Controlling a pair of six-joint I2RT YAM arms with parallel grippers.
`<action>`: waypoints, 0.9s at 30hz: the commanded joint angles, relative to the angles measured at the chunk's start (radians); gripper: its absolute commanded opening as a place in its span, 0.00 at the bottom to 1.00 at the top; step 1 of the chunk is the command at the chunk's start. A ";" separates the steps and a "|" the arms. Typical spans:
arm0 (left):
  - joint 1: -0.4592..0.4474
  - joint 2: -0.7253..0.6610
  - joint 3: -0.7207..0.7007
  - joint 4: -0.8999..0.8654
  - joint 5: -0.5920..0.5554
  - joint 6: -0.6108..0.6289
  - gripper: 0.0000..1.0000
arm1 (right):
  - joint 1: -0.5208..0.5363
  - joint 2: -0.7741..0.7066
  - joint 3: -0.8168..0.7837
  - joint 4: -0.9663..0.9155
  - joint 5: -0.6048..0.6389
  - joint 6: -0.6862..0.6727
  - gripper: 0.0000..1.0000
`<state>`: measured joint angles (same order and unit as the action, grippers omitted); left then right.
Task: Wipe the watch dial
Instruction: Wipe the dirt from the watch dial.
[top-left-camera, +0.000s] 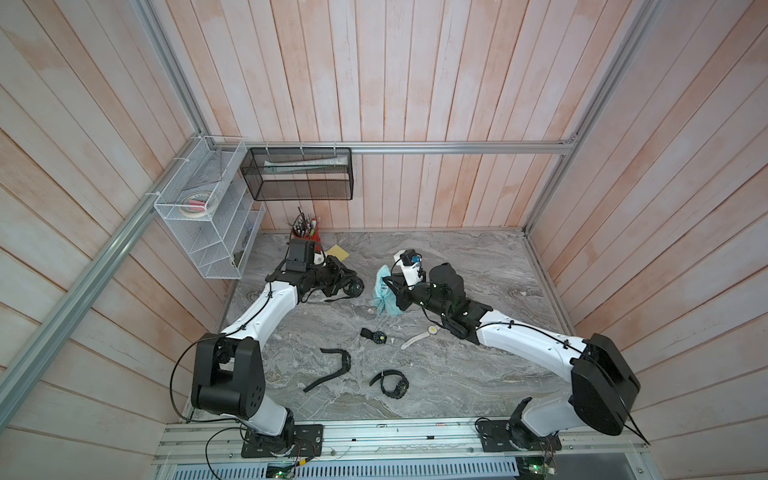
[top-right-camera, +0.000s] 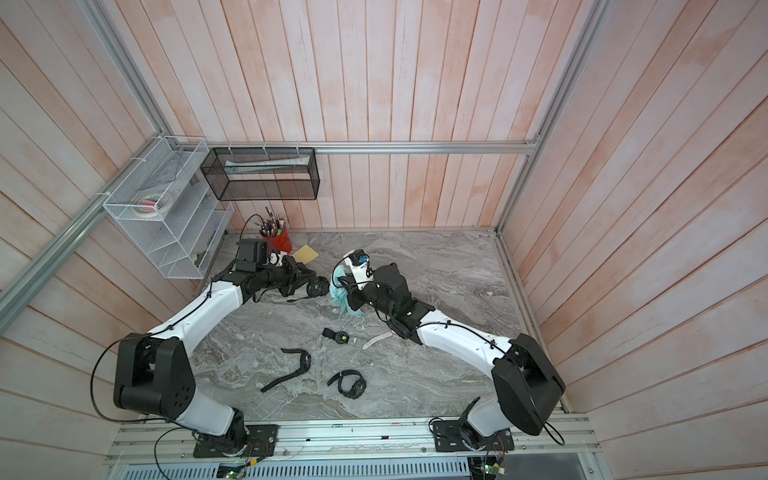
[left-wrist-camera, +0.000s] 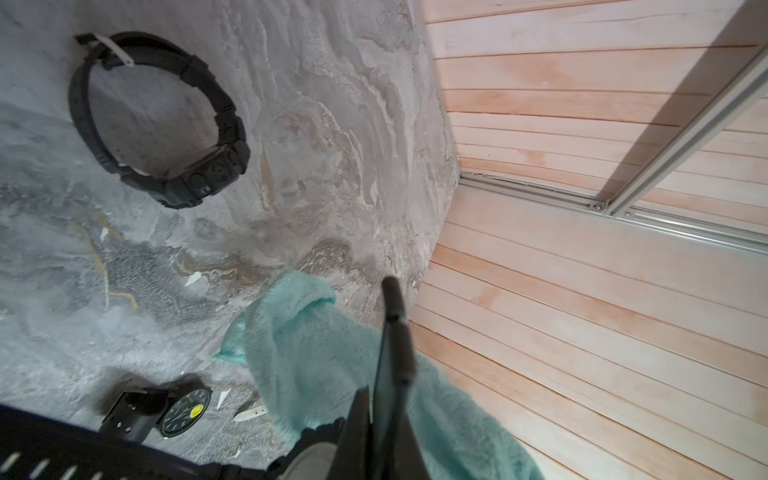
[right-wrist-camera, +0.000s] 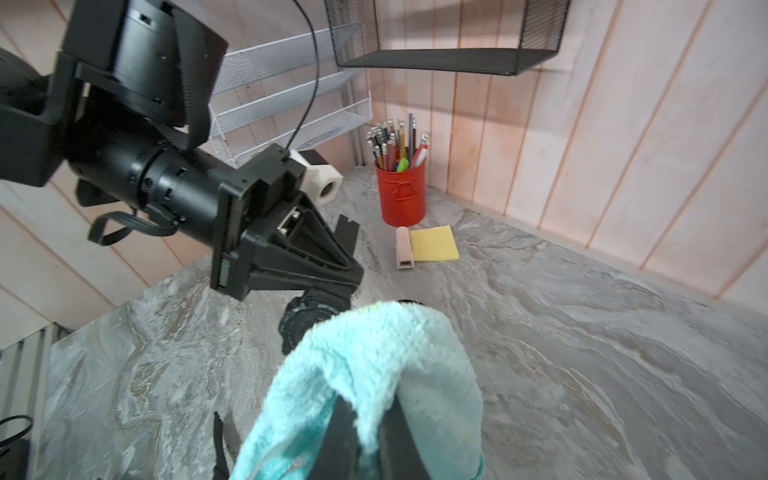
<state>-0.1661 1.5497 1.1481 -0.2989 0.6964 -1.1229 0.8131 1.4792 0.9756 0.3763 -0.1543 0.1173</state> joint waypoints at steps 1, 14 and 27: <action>0.004 -0.031 0.019 0.065 0.037 -0.008 0.05 | 0.026 0.028 0.044 0.055 -0.058 -0.031 0.00; -0.052 -0.057 -0.012 0.175 0.050 -0.067 0.05 | 0.051 0.171 0.193 -0.040 -0.030 0.014 0.00; -0.051 -0.060 -0.042 0.302 0.095 -0.154 0.04 | 0.051 0.281 0.327 -0.261 0.113 0.025 0.00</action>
<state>-0.2005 1.5234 1.1053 -0.0669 0.6945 -1.2373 0.8696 1.7138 1.2739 0.1989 -0.1162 0.1345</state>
